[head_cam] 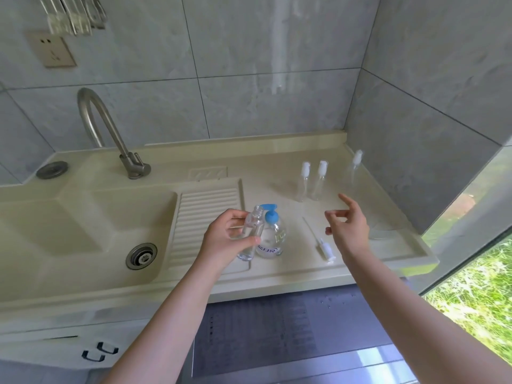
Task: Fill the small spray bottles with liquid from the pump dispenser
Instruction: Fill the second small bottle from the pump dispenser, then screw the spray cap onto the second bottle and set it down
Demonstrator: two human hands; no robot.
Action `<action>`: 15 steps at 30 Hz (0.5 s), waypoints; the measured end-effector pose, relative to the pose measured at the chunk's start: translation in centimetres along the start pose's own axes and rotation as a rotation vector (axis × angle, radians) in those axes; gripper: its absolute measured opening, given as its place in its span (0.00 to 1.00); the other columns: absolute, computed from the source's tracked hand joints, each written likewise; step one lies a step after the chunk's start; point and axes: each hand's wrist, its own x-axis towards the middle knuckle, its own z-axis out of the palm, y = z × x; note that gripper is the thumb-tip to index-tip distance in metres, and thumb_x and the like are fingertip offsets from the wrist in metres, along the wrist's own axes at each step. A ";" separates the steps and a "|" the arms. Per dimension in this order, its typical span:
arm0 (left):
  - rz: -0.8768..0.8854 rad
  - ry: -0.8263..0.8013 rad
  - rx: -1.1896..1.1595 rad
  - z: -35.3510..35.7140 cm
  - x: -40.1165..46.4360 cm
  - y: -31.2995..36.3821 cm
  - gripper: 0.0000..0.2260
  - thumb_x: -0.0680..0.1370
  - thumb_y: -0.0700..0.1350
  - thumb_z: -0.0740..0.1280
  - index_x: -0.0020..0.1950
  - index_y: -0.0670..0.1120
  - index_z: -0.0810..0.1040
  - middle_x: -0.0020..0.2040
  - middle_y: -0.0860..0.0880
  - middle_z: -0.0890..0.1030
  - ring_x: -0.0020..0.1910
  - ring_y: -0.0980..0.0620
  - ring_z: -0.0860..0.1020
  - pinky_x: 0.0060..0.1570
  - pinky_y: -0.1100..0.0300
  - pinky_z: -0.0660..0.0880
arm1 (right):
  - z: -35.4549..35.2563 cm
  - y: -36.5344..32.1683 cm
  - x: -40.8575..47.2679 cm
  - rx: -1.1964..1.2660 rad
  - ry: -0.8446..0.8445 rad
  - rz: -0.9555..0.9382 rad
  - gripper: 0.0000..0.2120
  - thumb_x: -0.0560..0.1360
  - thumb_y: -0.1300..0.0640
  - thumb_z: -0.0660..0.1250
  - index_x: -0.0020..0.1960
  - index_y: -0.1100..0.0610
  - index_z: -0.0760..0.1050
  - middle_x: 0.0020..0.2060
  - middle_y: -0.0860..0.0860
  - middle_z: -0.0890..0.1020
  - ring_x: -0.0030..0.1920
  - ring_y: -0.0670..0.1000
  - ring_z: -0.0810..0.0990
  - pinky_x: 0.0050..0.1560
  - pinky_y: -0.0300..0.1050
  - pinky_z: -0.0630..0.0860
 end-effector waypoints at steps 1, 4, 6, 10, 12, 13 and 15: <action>0.001 0.010 -0.002 0.0 0.0 0.0 0.21 0.64 0.37 0.80 0.51 0.54 0.79 0.54 0.54 0.84 0.56 0.51 0.81 0.54 0.54 0.78 | -0.1 0.1 -0.1 0.000 -0.004 0.016 0.23 0.78 0.59 0.67 0.72 0.48 0.70 0.48 0.49 0.82 0.29 0.49 0.81 0.34 0.31 0.72; 0.008 0.038 -0.018 0.2 -0.3 0.2 0.21 0.64 0.38 0.80 0.51 0.55 0.79 0.54 0.54 0.83 0.55 0.50 0.81 0.55 0.51 0.79 | -0.2 0.5 -0.3 0.003 -0.040 0.045 0.21 0.79 0.59 0.67 0.70 0.49 0.70 0.45 0.49 0.84 0.28 0.51 0.81 0.41 0.41 0.76; 0.011 0.050 -0.037 0.4 -0.6 0.2 0.21 0.65 0.38 0.80 0.51 0.54 0.79 0.55 0.54 0.83 0.55 0.49 0.81 0.55 0.50 0.79 | -0.2 0.9 -0.4 -0.005 -0.067 0.047 0.19 0.79 0.59 0.67 0.68 0.49 0.72 0.41 0.49 0.84 0.27 0.50 0.80 0.41 0.42 0.76; 0.021 0.065 -0.039 0.6 -1.0 0.2 0.21 0.64 0.38 0.80 0.52 0.53 0.79 0.55 0.53 0.83 0.55 0.48 0.81 0.58 0.47 0.78 | -0.3 1.6 -0.4 -0.059 -0.097 0.058 0.12 0.81 0.61 0.61 0.60 0.53 0.80 0.33 0.49 0.84 0.26 0.45 0.79 0.34 0.37 0.72; 0.022 0.067 -0.029 0.8 -1.3 0.3 0.22 0.62 0.41 0.80 0.53 0.53 0.79 0.55 0.54 0.83 0.56 0.49 0.81 0.59 0.47 0.77 | -0.3 1.9 -0.4 -0.084 -0.096 0.063 0.14 0.82 0.62 0.57 0.58 0.53 0.81 0.33 0.50 0.84 0.27 0.44 0.80 0.32 0.34 0.70; 0.020 0.071 -0.025 0.9 -1.4 0.3 0.22 0.61 0.43 0.80 0.52 0.54 0.79 0.55 0.55 0.83 0.56 0.49 0.81 0.60 0.47 0.77 | -0.4 2.1 -0.5 -0.079 -0.092 0.065 0.15 0.82 0.63 0.56 0.58 0.54 0.80 0.34 0.51 0.84 0.30 0.45 0.81 0.33 0.34 0.71; 0.021 0.077 -0.022 1.0 -1.6 0.4 0.23 0.59 0.45 0.79 0.52 0.54 0.79 0.55 0.55 0.83 0.56 0.50 0.80 0.60 0.47 0.77 | -0.5 2.4 -0.4 -0.115 -0.100 0.049 0.17 0.80 0.66 0.55 0.59 0.53 0.78 0.39 0.51 0.84 0.37 0.46 0.82 0.35 0.31 0.72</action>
